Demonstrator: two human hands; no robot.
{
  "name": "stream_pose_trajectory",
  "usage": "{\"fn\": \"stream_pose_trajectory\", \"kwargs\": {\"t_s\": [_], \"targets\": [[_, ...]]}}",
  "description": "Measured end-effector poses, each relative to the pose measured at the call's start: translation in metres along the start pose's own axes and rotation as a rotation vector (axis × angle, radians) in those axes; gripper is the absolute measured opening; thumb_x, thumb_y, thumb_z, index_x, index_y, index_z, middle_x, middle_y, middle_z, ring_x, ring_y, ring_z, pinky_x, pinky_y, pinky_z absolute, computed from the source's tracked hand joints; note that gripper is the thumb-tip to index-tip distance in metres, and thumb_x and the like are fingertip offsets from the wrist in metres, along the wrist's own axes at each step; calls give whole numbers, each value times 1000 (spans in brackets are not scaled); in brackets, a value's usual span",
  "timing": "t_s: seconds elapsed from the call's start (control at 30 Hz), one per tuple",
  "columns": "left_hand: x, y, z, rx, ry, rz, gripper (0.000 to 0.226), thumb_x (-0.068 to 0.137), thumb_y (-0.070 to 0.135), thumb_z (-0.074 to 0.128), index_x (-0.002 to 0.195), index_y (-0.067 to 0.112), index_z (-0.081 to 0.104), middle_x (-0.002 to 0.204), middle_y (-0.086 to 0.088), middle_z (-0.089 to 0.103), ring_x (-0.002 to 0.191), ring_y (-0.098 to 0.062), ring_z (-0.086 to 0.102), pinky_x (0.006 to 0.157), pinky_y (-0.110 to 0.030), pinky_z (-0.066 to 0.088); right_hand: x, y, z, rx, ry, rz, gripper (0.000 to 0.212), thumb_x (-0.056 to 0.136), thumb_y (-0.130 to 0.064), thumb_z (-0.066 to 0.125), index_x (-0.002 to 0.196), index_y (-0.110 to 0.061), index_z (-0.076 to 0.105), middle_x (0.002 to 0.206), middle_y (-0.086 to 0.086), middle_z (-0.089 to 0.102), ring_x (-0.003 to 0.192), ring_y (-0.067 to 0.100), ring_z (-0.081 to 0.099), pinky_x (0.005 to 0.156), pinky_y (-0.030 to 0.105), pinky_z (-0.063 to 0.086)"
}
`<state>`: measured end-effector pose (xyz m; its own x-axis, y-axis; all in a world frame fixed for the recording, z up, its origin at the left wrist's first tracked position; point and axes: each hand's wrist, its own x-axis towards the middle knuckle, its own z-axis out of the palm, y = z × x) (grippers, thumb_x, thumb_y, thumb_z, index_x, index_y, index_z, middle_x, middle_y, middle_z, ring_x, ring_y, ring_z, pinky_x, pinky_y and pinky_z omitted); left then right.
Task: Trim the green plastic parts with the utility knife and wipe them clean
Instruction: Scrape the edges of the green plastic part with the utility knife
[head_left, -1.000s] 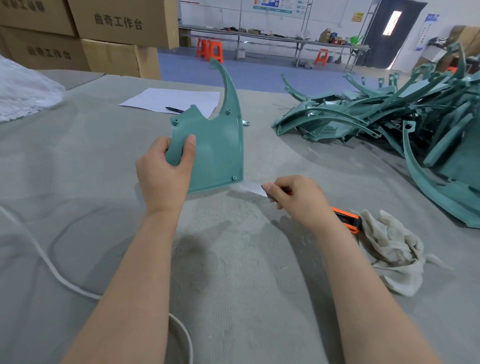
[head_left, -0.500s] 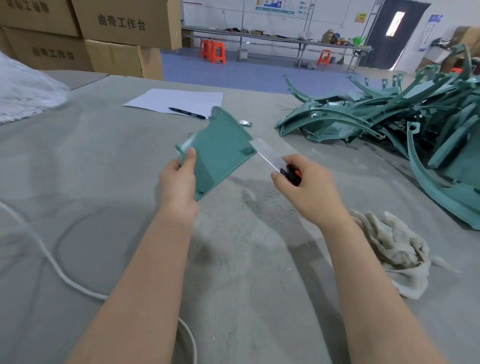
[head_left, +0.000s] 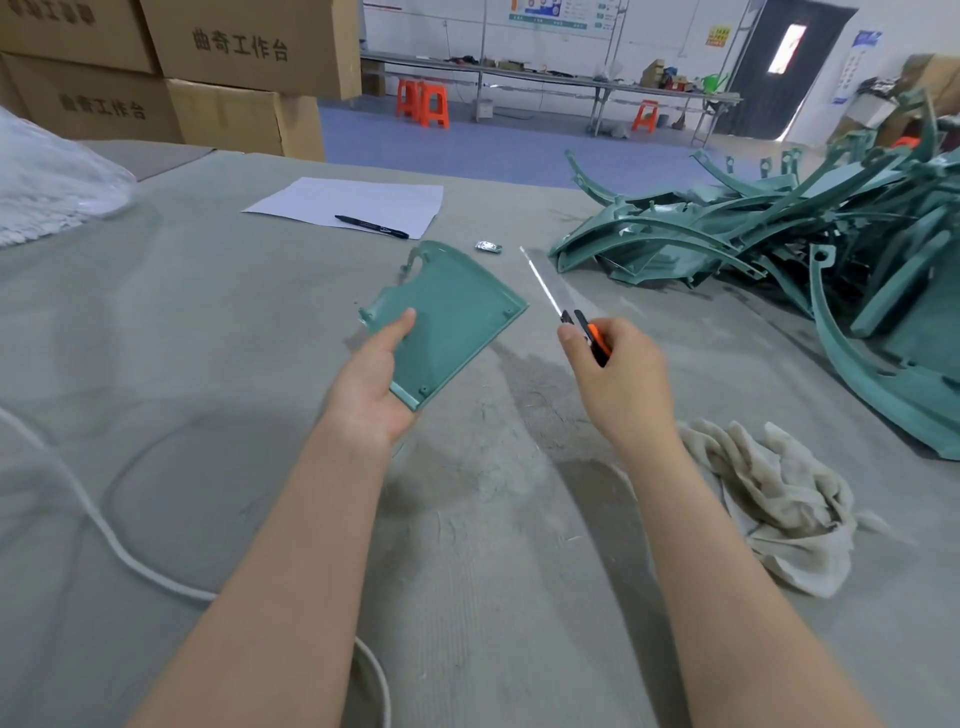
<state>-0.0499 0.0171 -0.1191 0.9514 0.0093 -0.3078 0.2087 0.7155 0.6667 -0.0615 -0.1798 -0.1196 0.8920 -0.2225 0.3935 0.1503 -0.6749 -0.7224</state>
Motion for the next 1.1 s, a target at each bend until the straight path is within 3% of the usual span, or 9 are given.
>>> {"fn": "stream_pose_trajectory", "kwargs": {"t_s": [0.07,0.17,0.27,0.4,0.8,1.1], "targets": [[0,2,-1,-5,-5,10,14,97,18,56,93,8,65,75,-8,75,62,-18,72,50,-28,57,2,0,-3,15,6,-24,25,97,-41,52,88,-18,53,66,-5,53,60,5,48,53,12,36],[1,4,-2,-26,-29,37,15,97,19,55,96,8,65,82,-8,75,70,-19,73,62,-33,61,2,-1,-3,-5,-50,-43,28,98,-43,46,93,-16,51,75,4,60,73,25,62,68,37,49],[-1,5,-1,19,-53,68,19,97,21,55,108,9,65,101,-8,74,89,-21,72,82,-37,58,-2,-3,2,-7,-7,-55,35,99,-44,44,89,-11,52,69,1,54,67,24,57,62,38,44],[-3,3,2,126,-96,226,14,98,19,53,107,21,64,99,3,75,87,-13,72,65,-28,58,-2,-5,6,15,65,-26,36,100,-45,41,95,-14,60,78,0,63,75,21,56,69,39,46],[-9,1,9,160,-132,291,14,99,18,52,105,20,65,98,3,75,86,-12,72,62,-26,57,-4,-8,5,-51,68,-27,41,100,-44,42,84,-11,59,69,6,59,67,25,54,62,40,43],[-8,2,8,172,-146,316,14,99,18,51,102,21,65,95,4,75,86,-12,72,66,-27,58,-4,-9,4,52,61,12,39,99,-45,44,85,-13,61,77,9,65,74,26,58,71,42,48]]}}
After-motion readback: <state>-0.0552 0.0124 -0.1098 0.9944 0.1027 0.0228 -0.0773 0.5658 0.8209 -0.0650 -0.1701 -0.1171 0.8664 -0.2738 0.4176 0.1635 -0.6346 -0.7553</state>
